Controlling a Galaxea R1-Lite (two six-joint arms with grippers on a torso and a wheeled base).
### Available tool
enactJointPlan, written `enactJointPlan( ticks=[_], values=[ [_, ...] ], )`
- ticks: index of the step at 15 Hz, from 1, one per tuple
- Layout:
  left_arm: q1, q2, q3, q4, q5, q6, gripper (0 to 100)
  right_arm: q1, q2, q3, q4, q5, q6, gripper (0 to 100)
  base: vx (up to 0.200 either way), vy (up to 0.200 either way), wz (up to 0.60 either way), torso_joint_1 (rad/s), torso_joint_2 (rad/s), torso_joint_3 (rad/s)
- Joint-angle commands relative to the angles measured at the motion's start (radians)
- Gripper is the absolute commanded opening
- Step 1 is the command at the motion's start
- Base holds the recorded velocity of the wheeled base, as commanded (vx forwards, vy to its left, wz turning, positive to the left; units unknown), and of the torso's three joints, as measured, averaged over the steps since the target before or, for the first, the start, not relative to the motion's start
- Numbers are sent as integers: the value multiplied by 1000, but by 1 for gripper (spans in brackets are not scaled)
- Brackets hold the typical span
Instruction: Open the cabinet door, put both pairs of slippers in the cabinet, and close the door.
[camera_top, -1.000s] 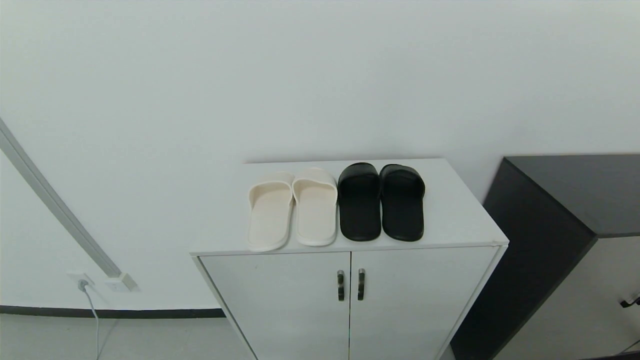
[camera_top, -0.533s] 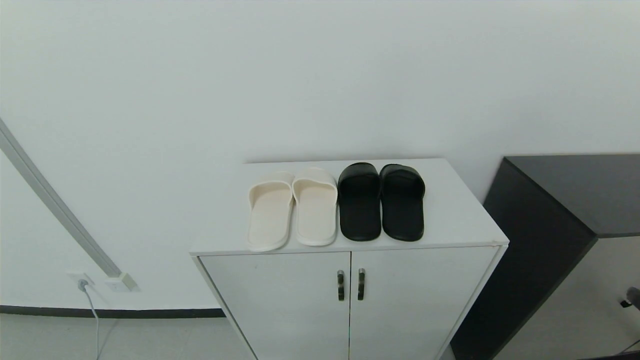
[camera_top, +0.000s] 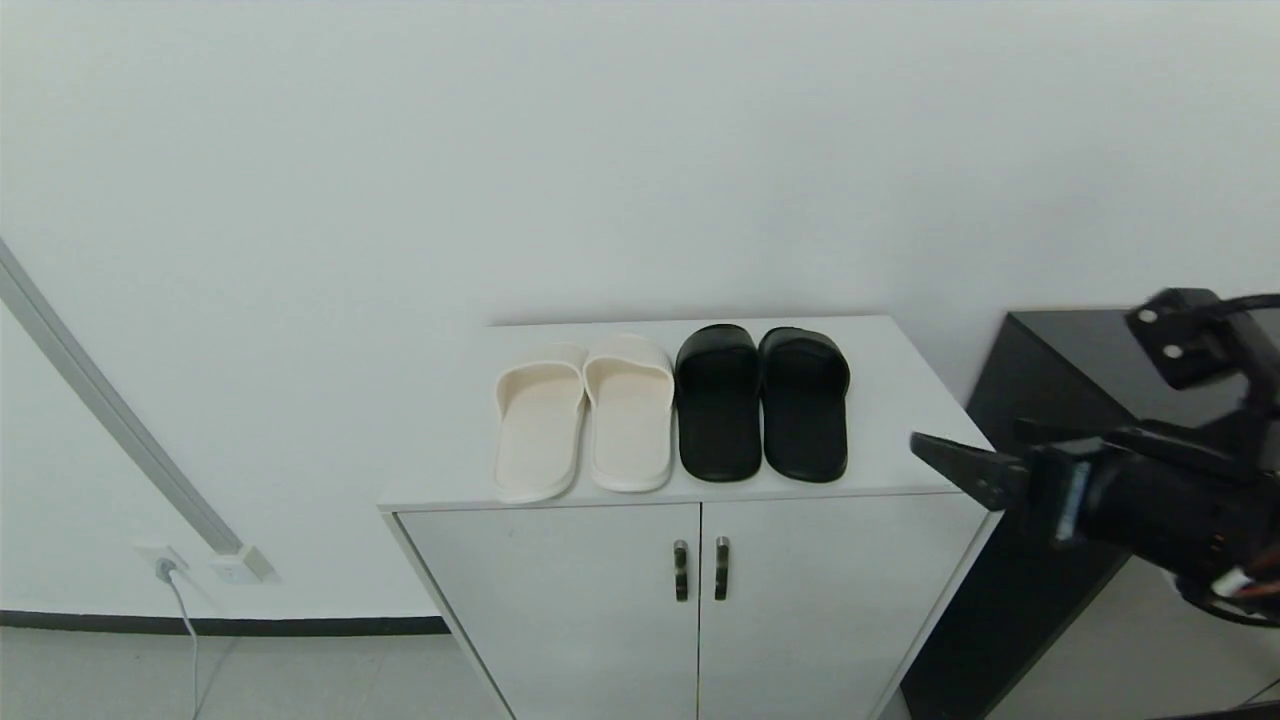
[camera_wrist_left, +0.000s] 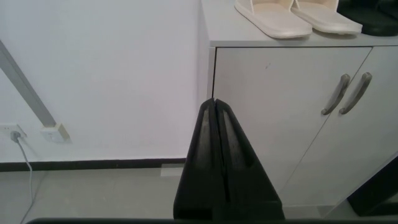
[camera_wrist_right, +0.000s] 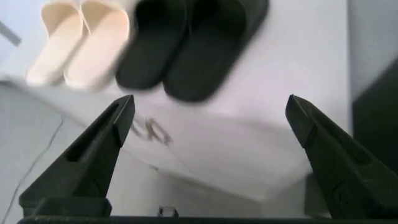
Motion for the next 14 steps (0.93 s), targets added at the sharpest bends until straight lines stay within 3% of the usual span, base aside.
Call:
enactJointPlan(
  ticks=[1, 9, 14],
  values=[
    [0, 0, 0, 0, -1, 1, 0, 90, 316, -208, -97, -106, 27, 100, 0, 0, 0, 0, 0, 0],
    [0, 0, 0, 0, -1, 1, 0, 92, 711, -680, -21, -416, 12, 100, 0, 0, 0, 0, 0, 0],
    [0, 0, 0, 0, 1, -2, 0, 47, 796, -818, 65, -420, 10, 100, 0, 0, 0, 0, 0, 0]
  ],
)
